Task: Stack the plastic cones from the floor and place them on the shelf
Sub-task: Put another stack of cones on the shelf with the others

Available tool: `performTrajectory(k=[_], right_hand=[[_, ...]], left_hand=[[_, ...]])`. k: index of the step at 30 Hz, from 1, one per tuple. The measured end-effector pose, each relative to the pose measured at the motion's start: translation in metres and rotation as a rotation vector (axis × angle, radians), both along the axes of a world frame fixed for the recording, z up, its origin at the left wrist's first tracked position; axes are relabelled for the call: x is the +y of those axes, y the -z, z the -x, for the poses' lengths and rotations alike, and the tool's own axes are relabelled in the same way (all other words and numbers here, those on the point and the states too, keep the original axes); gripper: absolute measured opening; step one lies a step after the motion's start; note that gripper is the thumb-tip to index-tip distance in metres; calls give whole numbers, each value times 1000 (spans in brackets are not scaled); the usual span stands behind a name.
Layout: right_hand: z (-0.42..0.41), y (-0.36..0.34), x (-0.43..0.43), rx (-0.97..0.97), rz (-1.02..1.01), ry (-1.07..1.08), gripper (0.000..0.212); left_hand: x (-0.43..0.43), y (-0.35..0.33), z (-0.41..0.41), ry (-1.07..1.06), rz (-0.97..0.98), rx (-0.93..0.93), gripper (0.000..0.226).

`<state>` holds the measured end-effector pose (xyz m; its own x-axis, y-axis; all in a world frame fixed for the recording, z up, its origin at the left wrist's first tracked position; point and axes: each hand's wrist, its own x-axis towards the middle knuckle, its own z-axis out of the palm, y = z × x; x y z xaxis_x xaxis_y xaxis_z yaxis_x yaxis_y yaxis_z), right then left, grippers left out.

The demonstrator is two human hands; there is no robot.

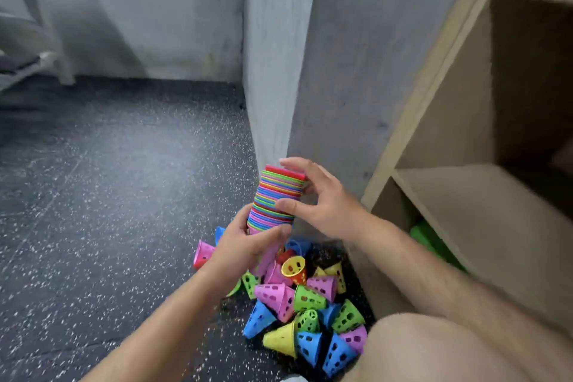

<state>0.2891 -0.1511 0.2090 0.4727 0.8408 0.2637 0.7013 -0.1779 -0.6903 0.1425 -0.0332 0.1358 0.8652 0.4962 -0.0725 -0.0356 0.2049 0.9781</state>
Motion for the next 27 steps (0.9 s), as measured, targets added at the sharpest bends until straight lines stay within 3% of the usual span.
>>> performTrajectory(k=[6,11,20,24,27], right_hand=[[9,-129,-53,-238,-208,144,51],[27,-202,-97,-384,-282,236,55],[54,-268,-164,-661,-302,321,72],[50,-294,-191,-793,-247,470,73],[45,-315,-216,-781,-278,608,68]], left_hand=[[-23,-127,-17,57,-165,-227,83],[-51,-201,-10,-20,-286,-396,85],[-80,-286,2,23,-381,-502,85],[-102,-332,-9,76,-401,-522,88],[-128,-372,-19,101,-422,-570,80]])
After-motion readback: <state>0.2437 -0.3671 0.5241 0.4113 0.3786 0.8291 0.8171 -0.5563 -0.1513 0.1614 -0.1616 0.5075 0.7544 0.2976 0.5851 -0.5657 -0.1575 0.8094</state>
